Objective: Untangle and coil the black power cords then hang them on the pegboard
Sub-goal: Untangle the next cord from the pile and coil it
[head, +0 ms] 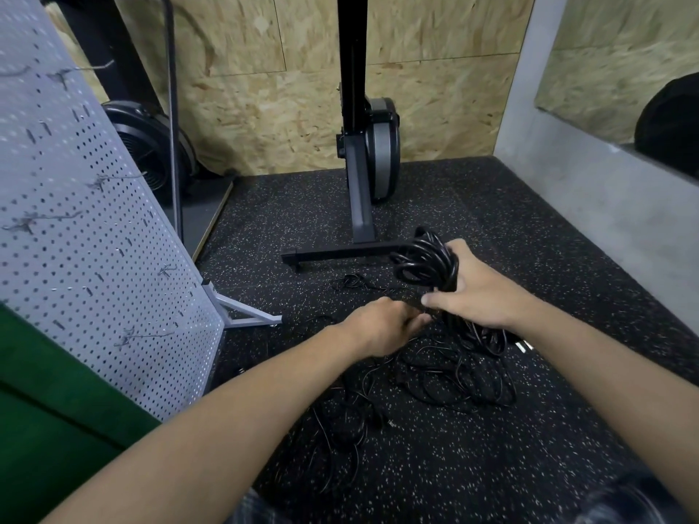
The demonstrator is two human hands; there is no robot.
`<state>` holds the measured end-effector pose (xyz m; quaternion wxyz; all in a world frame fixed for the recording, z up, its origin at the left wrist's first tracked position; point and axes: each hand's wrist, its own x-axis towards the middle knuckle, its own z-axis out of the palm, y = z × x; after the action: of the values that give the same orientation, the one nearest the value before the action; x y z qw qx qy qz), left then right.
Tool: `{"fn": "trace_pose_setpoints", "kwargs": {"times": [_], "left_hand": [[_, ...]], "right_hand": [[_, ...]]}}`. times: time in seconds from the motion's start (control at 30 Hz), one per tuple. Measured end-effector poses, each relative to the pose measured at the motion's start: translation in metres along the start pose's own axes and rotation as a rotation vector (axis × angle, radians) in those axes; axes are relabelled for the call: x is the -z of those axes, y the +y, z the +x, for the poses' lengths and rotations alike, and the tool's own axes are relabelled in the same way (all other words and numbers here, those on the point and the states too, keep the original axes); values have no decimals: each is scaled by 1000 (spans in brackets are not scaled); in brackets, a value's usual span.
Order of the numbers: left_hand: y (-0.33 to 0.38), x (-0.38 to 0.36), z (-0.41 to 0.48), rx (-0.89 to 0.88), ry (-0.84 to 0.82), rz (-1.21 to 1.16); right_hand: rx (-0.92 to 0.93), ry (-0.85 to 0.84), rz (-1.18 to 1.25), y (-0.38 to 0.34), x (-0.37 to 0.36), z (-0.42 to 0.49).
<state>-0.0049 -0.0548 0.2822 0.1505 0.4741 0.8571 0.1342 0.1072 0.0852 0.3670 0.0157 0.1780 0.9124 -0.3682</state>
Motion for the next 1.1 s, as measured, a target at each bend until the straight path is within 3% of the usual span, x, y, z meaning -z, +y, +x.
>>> {"fn": "trace_pose_setpoints", "kwargs": {"times": [0.1, 0.23, 0.33, 0.47, 0.7, 0.9, 1.1], "left_hand": [[-7, 0, -4, 46, -9, 37], [0, 2, -9, 80, -19, 68], [16, 2, -13, 67, -70, 120], [28, 7, -15, -26, -30, 237], [27, 15, -23, -240, 153, 442], [15, 31, -21, -541, 404, 425], [18, 38, -16, -744, 528, 384]], "right_hand": [[26, -168, 34, 3, 4, 0], [23, 66, -111, 5, 7, 3], [120, 227, -98, 9, 5, 4], [176, 274, -130, 23, -1, 12], [64, 163, -273, 24, -5, 21], [16, -93, -334, 23, 5, 18], [51, -221, -554, 19, -8, 13]]}}
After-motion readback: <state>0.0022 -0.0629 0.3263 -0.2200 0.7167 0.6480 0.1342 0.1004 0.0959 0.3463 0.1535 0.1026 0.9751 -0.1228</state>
